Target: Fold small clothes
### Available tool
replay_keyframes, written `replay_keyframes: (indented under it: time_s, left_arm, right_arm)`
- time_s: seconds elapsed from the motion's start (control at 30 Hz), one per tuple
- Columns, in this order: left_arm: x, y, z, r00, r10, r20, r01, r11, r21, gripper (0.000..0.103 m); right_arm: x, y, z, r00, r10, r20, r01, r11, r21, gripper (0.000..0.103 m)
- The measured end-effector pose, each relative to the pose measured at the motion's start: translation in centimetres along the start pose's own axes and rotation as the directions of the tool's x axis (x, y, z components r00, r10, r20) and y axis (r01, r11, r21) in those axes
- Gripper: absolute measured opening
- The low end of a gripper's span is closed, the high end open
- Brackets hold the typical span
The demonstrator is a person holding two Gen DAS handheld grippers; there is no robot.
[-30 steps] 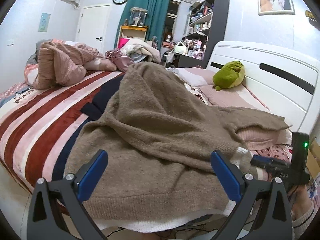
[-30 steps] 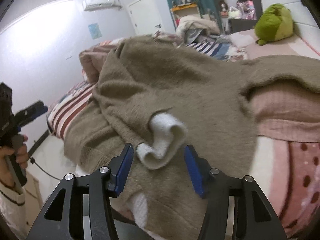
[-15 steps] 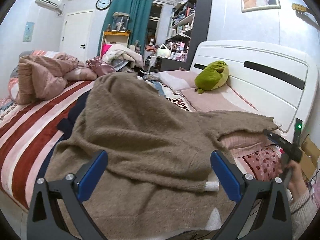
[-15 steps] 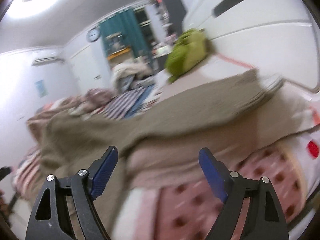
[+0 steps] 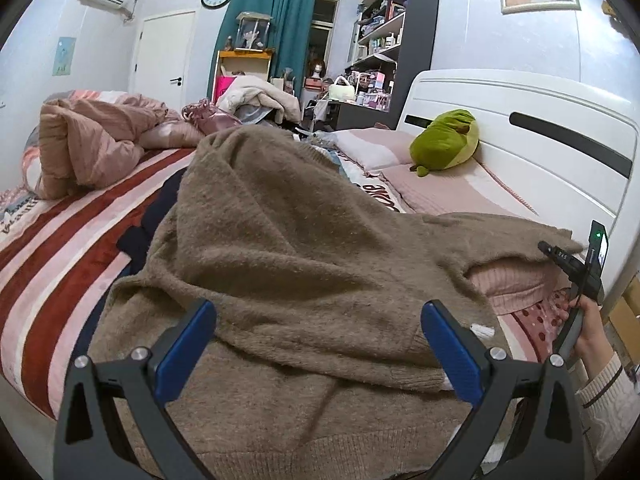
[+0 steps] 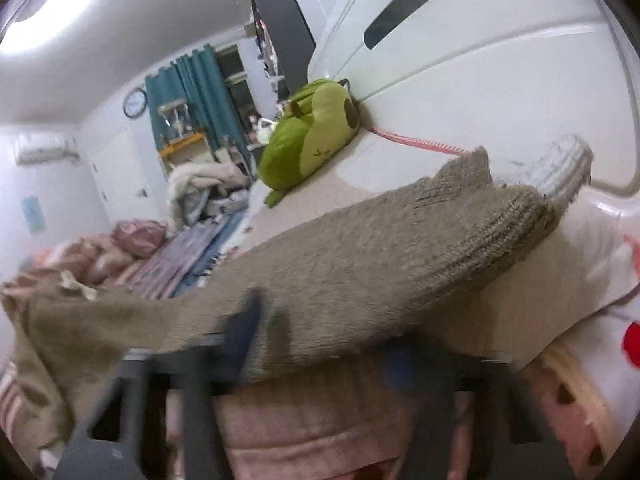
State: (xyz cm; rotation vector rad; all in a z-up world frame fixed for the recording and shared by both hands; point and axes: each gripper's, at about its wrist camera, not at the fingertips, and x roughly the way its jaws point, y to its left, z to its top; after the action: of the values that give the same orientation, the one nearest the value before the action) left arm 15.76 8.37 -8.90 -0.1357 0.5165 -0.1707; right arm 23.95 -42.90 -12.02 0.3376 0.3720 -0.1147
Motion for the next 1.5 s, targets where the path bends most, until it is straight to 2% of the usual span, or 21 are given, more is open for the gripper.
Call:
replay_keyframes:
  time_s: [0.07, 0.17, 0.37, 0.47, 0.57, 0.67, 0.7, 0.77, 0.8, 0.87, 0.9, 0.93, 1.0, 1.13, 1.2, 1.33, 1.37, 1.4, 1.43, 1.47, 1.5]
  left_arm:
    - [-0.2, 0.1, -0.1, 1.000, -0.009, 0.009, 0.009, 1.000, -0.007, 0.101]
    - [-0.7, 0.7, -0.3, 1.000, -0.016, 0.023, 0.016, 1.000, -0.020, 0.101]
    - [-2.5, 2.4, -1.0, 0.999, -0.027, 0.044, 0.029, 0.998, -0.047, 0.101]
    - [-3.9, 3.8, -1.6, 0.998, -0.018, 0.059, 0.022, 0.997, -0.071, 0.101]
    - [-5.3, 5.1, -2.6, 0.998, -0.012, 0.068, 0.018, 0.996, -0.088, 0.101]
    - [-6.6, 6.4, -3.4, 0.997, 0.002, 0.072, 0.005, 0.995, -0.098, 0.101]
    - [-7.1, 6.8, -3.6, 0.997, 0.003, 0.073, 0.005, 0.995, -0.102, 0.101]
    - [-7.8, 7.6, -4.0, 0.997, 0.008, 0.079, 0.001, 0.994, -0.108, 0.101]
    - [-8.1, 7.8, -4.2, 0.997, 0.010, 0.081, -0.001, 0.994, -0.111, 0.101]
    - [-8.7, 8.4, -4.5, 0.996, 0.015, 0.085, -0.005, 0.992, -0.124, 0.101]
    - [-8.8, 8.6, -4.7, 0.996, 0.014, 0.086, -0.003, 0.992, -0.129, 0.101]
    - [-9.1, 8.9, -4.9, 0.996, 0.011, 0.086, 0.000, 0.991, -0.134, 0.101]
    - [-9.4, 9.3, -5.2, 0.997, 0.011, 0.082, 0.000, 0.991, -0.131, 0.101]
    - [-9.4, 9.8, -5.8, 0.998, 0.009, 0.059, -0.002, 0.993, -0.117, 0.101]
    - [-9.2, 9.9, -6.0, 0.998, 0.006, 0.060, 0.002, 0.992, -0.126, 0.101]
    - [-8.8, 10.3, -6.2, 0.998, -0.013, 0.062, 0.022, 0.989, -0.146, 0.101]
    - [-8.7, 10.3, -6.3, 0.998, -0.016, 0.062, 0.025, 0.988, -0.149, 0.101]
    - [-8.6, 10.3, -6.4, 0.998, -0.019, 0.062, 0.029, 0.988, -0.154, 0.101]
    - [-8.6, 10.3, -6.5, 0.998, -0.022, 0.062, 0.032, 0.987, -0.159, 0.101]
    - [-8.5, 10.2, -6.6, 0.998, -0.026, 0.062, 0.035, 0.986, -0.164, 0.101]
    - [-8.4, 10.2, -6.7, 0.998, -0.029, 0.060, 0.039, 0.985, -0.166, 0.101]
  right_arm:
    - [-0.4, 0.0, 0.7, 1.000, 0.006, -0.011, -0.006, 1.000, 0.009, 0.007]
    - [-2.0, 1.5, 1.5, 1.000, 0.004, 0.023, -0.003, 0.999, -0.049, 0.005]
    - [-5.5, 7.6, 3.3, 0.990, 0.107, 0.091, -0.091, 0.982, -0.166, 0.004]
    - [-6.5, 11.7, 4.1, 0.979, 0.179, 0.097, -0.153, 0.962, -0.227, 0.004]
    - [-7.3, 17.1, 3.5, 0.963, 0.260, 0.070, -0.223, 0.915, -0.335, 0.004]
    - [-7.6, 23.5, 0.4, 0.945, 0.325, -0.045, -0.306, 0.823, -0.479, 0.004]
    - [-7.6, 26.1, -1.8, 0.930, 0.351, -0.111, -0.355, 0.773, -0.527, 0.004]
    - [-7.5, 29.0, -5.0, 0.900, 0.381, -0.210, -0.431, 0.713, -0.553, 0.004]
    - [-6.9, 30.9, -7.6, 0.871, 0.383, -0.307, -0.491, 0.683, -0.541, 0.005]
    - [-5.4, 32.6, -10.9, 0.819, 0.368, -0.440, -0.563, 0.662, -0.495, 0.005]
    - [-4.4, 33.2, -12.7, 0.785, 0.357, -0.506, -0.596, 0.656, -0.462, 0.007]
    - [-3.5, 33.6, -14.6, 0.759, 0.333, -0.559, -0.611, 0.658, -0.439, 0.012]
    - [-2.6, 33.5, -16.3, 0.747, 0.308, -0.589, -0.609, 0.673, -0.419, 0.022]
    - [-3.5, 31.7, -14.8, 0.716, 0.393, -0.576, -0.638, 0.704, -0.312, 0.033]
    - [-4.5, 30.7, -13.5, 0.719, 0.423, -0.552, -0.639, 0.715, -0.285, 0.039]
    - [-6.4, 27.6, -11.0, 0.779, 0.412, -0.472, -0.572, 0.776, -0.267, 0.052]
    - [-6.5, 27.3, -10.6, 0.787, 0.406, -0.464, -0.557, 0.791, -0.254, 0.056]
    - [-6.0, 26.6, -10.2, 0.792, 0.395, -0.464, -0.539, 0.810, -0.230, 0.066]
    - [-5.0, 26.0, -10.0, 0.790, 0.381, -0.480, -0.517, 0.835, -0.188, 0.073]
    - [-4.2, 25.6, -9.9, 0.777, 0.379, -0.503, -0.509, 0.848, -0.147, 0.075]
    - [-3.1, 25.3, -10.0, 0.753, 0.386, -0.533, -0.504, 0.859, -0.090, 0.075]
